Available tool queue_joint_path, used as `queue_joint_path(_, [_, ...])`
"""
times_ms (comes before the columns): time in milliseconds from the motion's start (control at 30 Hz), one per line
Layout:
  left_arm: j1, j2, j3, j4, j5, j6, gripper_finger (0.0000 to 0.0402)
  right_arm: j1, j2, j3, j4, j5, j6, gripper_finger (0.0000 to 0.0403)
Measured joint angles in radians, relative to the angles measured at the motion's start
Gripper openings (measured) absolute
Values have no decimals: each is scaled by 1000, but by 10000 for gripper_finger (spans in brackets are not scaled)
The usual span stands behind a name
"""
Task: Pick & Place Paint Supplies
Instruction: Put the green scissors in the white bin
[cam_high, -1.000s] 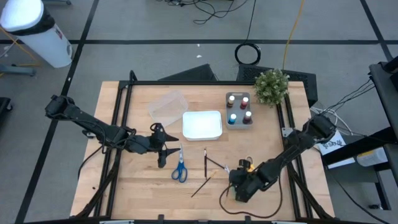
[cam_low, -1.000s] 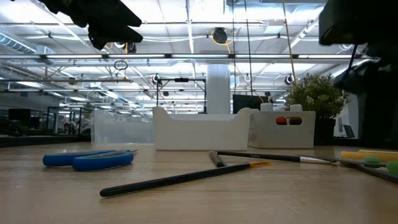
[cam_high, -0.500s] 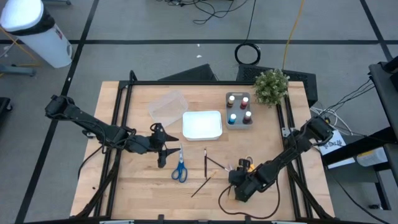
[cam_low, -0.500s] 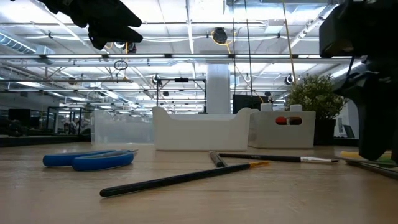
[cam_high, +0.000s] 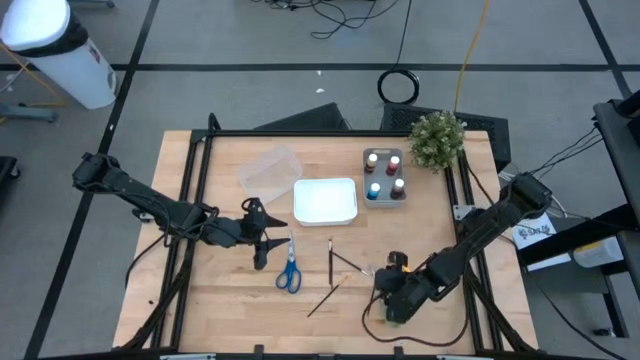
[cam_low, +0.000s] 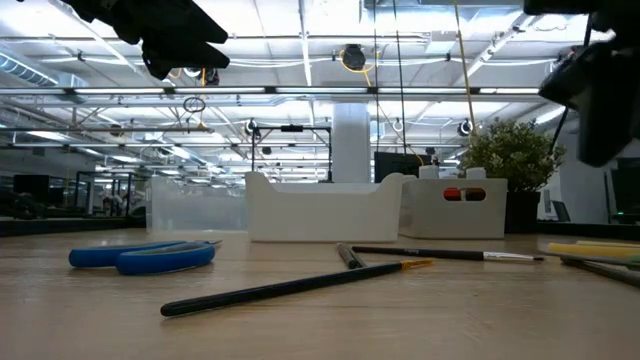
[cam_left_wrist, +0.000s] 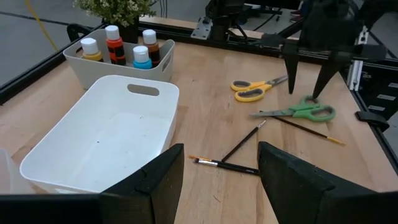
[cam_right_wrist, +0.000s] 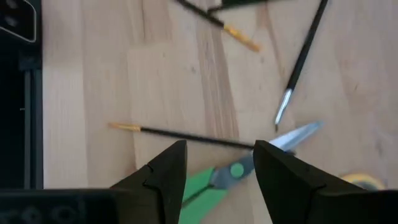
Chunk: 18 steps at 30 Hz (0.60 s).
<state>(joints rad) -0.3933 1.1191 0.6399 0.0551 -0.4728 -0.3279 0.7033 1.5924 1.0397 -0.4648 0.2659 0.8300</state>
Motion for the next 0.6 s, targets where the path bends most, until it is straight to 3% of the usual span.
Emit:
queue_joint_path(300, [0,0,0,0,0,-3,214,5,95,-42,-10,-8,91,171])
queue_joint_path(600, [0,0,0,0,0,-3,214,3,104,-104,94,-34,156,171])
